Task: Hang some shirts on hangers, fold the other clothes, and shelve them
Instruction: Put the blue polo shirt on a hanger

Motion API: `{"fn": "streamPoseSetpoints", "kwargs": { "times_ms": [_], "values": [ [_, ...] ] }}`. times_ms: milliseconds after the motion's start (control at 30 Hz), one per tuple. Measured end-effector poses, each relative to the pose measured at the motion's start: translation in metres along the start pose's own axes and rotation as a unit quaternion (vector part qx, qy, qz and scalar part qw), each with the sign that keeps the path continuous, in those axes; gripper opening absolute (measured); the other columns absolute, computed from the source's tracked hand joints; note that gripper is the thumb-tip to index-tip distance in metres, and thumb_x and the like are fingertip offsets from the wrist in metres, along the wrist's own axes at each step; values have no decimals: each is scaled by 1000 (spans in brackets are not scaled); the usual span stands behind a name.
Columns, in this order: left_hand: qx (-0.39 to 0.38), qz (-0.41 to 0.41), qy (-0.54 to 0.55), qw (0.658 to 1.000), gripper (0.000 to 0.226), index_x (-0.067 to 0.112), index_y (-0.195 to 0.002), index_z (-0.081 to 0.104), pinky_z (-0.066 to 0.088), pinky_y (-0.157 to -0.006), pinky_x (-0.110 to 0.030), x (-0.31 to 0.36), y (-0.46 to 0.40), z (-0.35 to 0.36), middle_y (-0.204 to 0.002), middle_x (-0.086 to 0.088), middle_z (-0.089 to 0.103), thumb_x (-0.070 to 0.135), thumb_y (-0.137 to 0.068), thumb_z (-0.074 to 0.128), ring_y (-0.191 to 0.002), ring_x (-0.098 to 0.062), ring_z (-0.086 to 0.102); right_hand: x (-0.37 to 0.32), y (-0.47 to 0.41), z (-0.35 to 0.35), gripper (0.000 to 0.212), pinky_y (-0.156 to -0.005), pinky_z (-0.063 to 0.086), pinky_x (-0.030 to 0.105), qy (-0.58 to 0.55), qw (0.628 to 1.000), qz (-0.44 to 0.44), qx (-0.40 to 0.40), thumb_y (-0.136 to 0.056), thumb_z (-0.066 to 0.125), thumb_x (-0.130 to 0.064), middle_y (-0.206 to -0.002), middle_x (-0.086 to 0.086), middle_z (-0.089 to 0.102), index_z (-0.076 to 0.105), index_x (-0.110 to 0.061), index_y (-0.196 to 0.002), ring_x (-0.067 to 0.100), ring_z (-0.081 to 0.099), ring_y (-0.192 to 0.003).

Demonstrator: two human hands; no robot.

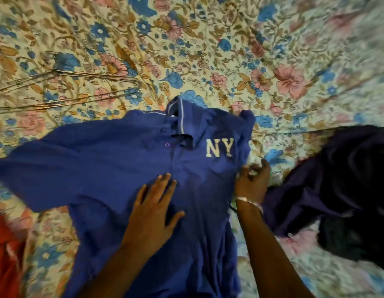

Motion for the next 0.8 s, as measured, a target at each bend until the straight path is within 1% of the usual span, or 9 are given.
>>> {"fn": "streamPoseSetpoints", "kwargs": {
  "times_ms": [67,133,233,367,433,533,633,700,800],
  "values": [
    [-9,-12,-38,999,74,20,-158,32,18,-123,-49,-3,-3,10,-168,1,19,61,-97,33,-155,-18,19,-14,-22,1,41,-79,45,33,58,997,2,-50,-92,70,-20,-95,13,63,57,-2,-126,28,64,-91],
    [-11,-13,-68,998,74,21,-161,23,15,-124,-51,-6,-3,14,-170,1,13,60,-99,28,-156,-18,13,-31,-33,7,17,-65,39,29,110,987,-16,-115,-92,70,-24,-73,7,61,64,-8,-93,24,58,-72],
    [-1,-10,-94,996,75,22,-162,16,10,-125,-49,-8,-1,17,-170,2,8,63,-100,25,-157,-18,8,-44,-46,4,32,-51,32,30,128,978,-38,-157,-90,66,-18,-56,17,54,56,-1,-64,22,47,-53],
    [6,-17,-106,994,76,21,-162,16,8,-125,-49,-7,-1,16,-170,2,7,62,-99,25,-157,-19,8,-33,-81,-42,11,-53,51,32,-69,996,48,24,-88,63,-8,-65,5,59,58,-9,-79,14,60,-45],
    [9,-9,-86,996,74,21,-162,17,10,-124,-50,-2,1,11,-170,3,6,60,-100,26,-157,-19,8,-14,-78,-53,27,-63,58,45,-139,988,45,53,-86,65,-9,-87,1,61,47,-14,-106,24,68,-62],
    [121,-69,-29,990,70,18,-158,33,15,-124,-50,5,21,-12,-169,-2,16,51,-97,44,-156,-23,16,4,-15,-51,54,-79,58,44,-91,994,-38,42,-82,68,-13,-116,7,53,40,-20,-127,33,65,-90],
    [249,-260,20,933,77,7,-148,47,26,-117,-54,-4,75,-24,-159,-24,31,50,-85,62,-147,-42,30,33,80,-49,63,-85,52,33,-56,996,-40,-54,-83,78,-17,-119,7,46,40,-12,-133,26,58,-98],
    [250,-386,59,886,95,-2,-144,46,36,-110,-55,-18,109,-15,-145,-34,42,62,-76,63,-134,-49,42,60,132,-47,79,-90,51,32,-38,991,-11,-128,-73,81,-28,-118,9,51,38,-14,-138,23,58,-103],
    [173,-450,223,847,106,-2,-139,46,47,-95,-41,-28,138,-12,-121,-26,61,78,-71,63,-112,-41,61,83,165,-53,82,-74,51,29,29,986,46,-158,-76,83,-18,-99,0,64,33,-50,-134,21,64,-84]
  ]
}}
Point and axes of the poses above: each hand's wrist, its own y-axis away from the middle knuckle, its own z-axis out of the palm, x = y × z, the point moved 2 cm from there along -y, towards the middle knuckle
